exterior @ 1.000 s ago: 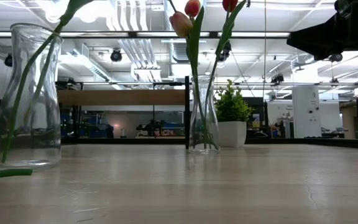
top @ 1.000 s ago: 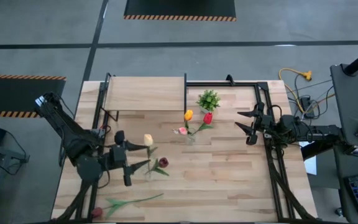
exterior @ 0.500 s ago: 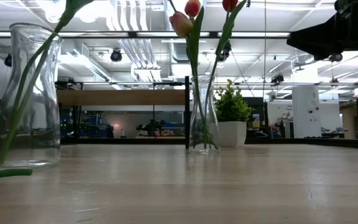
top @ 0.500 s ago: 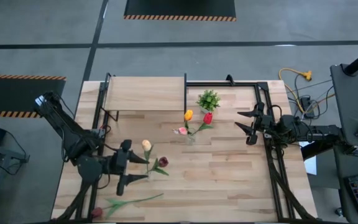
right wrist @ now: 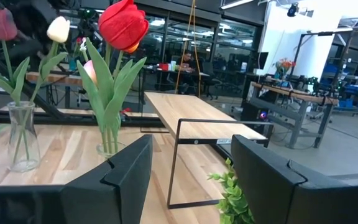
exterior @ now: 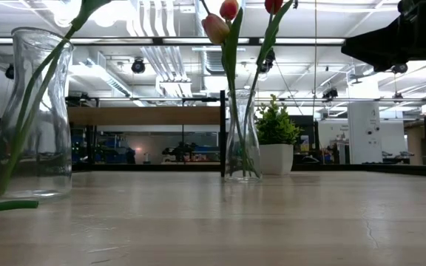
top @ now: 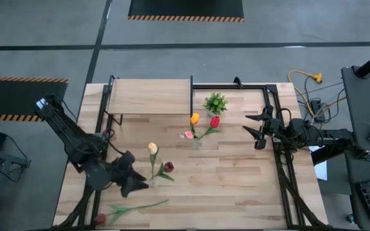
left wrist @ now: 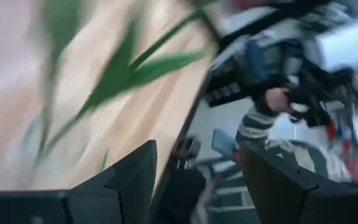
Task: Pick and place flowers into a vace then onto a shelf
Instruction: Put the dark red tulip into the top transparent flower vase
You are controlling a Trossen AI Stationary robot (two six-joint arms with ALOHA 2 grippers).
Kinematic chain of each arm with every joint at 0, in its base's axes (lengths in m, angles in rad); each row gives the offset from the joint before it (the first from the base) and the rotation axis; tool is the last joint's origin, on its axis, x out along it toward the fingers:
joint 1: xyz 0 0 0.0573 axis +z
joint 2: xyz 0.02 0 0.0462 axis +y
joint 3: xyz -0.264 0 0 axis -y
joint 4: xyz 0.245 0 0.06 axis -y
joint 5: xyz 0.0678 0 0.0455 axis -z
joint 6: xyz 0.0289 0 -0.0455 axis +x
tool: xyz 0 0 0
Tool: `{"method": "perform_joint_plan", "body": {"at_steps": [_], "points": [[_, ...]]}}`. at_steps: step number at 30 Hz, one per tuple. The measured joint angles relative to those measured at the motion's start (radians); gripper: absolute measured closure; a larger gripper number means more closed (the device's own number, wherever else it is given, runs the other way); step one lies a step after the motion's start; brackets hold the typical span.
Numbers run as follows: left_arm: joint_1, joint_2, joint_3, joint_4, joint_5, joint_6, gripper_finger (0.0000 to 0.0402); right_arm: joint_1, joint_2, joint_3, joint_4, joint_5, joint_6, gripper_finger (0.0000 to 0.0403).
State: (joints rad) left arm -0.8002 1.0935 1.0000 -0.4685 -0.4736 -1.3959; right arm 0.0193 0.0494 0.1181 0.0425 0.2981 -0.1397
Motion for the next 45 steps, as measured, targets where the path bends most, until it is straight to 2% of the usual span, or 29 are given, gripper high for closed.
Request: {"method": "perform_joint_plan", "body": {"at_steps": [4,8,11,19,23,27,37,45], "points": [[-0.004,0.001,0.0,-0.166,0.12,-0.389,0.019,0.0,0.0,0.0,0.0,0.0,0.002,0.0193],[-0.01,0.006,0.0,-0.287,0.254,-0.668,0.019,0.0,0.0,0.0,0.0,0.0,0.002,0.0193],[-0.011,0.013,0.0,-0.335,0.34,-0.771,0.019,0.0,0.0,0.0,0.0,0.0,0.002,0.0193],[-0.013,0.063,-0.001,-0.387,0.45,-0.926,0.019,0.0,0.0,0.0,-0.001,0.0,0.002,0.0193],[-0.013,0.113,-0.001,-0.388,0.617,-1.016,0.019,0.0,0.0,0.0,-0.002,0.0,0.002,0.0193],[-0.014,0.17,-0.001,-0.388,0.751,-1.028,0.019,0.0,0.0,0.0,-0.002,0.0,0.002,0.0193],[-0.032,0.321,-0.001,-0.27,0.761,-1.015,0.019,0.0,0.0,0.0,-0.002,0.0,0.001,0.0193],[-0.046,0.427,-0.001,-0.151,0.771,-0.774,0.019,0.0,0.0,0.0,-0.002,0.0,0.001,0.0193]]}}
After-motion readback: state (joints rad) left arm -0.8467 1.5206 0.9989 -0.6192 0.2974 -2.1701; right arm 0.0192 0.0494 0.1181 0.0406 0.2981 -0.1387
